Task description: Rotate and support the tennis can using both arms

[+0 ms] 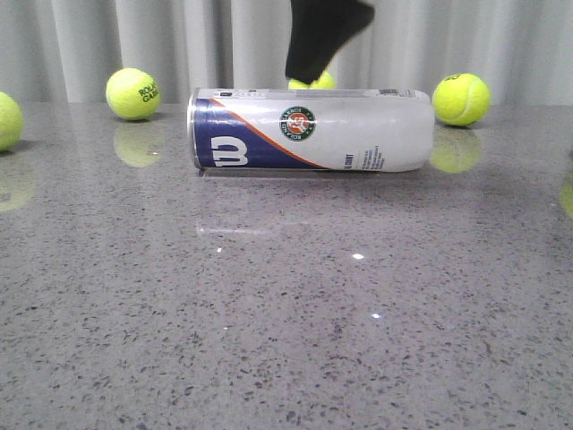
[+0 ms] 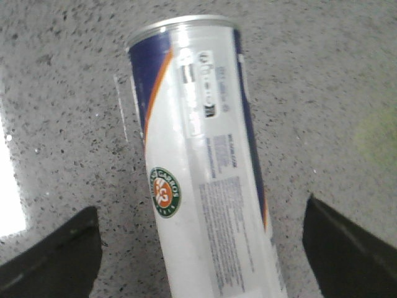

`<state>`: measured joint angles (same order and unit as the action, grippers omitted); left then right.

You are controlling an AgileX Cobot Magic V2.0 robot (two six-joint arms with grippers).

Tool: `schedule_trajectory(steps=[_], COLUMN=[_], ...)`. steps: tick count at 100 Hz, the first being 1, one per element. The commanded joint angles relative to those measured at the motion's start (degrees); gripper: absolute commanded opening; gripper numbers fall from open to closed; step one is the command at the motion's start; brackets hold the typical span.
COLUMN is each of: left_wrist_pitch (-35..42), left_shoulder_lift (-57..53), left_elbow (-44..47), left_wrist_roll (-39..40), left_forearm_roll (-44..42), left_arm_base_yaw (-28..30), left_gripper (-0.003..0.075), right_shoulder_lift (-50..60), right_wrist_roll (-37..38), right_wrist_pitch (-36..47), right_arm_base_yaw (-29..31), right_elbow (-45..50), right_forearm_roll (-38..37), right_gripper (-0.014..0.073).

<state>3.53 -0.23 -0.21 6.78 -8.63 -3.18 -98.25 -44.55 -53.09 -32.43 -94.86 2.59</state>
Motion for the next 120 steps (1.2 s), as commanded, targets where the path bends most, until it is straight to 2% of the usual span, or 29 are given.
schedule_trajectory(steps=[1, 17, 24, 38, 59, 90, 120], left_wrist_pitch=[4.66, 4.66, 4.66, 4.66, 4.66, 4.66, 4.66], left_shoulder_lift=[-2.04, -2.04, -2.04, -2.04, -2.04, -2.04, -2.04], left_elbow=[2.72, 2.72, 2.72, 2.72, 2.72, 2.72, 2.72], left_wrist_roll=[0.46, 0.46, 0.46, 0.46, 0.46, 0.46, 0.46], left_forearm_roll=[0.10, 0.10, 0.10, 0.10, 0.10, 0.10, 0.10], left_arm_base_yaw=[-0.14, -0.14, -0.14, -0.14, -0.14, -0.14, -0.14], left_gripper=[-0.0021, -0.0021, -0.0021, -0.0021, -0.0021, -0.0021, -0.0021], right_shoulder_lift=[5.78, 11.11, 13.29, 17.99, 26.65, 39.64, 43.71], right_wrist_roll=[11.80, 32.94, 39.55, 48.09, 52.15, 54.01, 56.36], right_wrist_pitch=[2.69, 2.08, 0.69, -1.89, -3.53, 2.55, 5.95], right_arm_base_yaw=[0.29, 0.29, 0.29, 0.29, 0.29, 0.29, 0.29], right_elbow=[-1.89, -1.89, -1.89, -1.50, 1.63, 13.58, 19.35], right_forearm_roll=[-2.59, -13.14, -19.16, -27.81, -30.19, -30.19, -30.19], right_gripper=[0.0644, 0.0644, 0.0644, 0.0644, 0.0644, 0.0644, 0.0644])
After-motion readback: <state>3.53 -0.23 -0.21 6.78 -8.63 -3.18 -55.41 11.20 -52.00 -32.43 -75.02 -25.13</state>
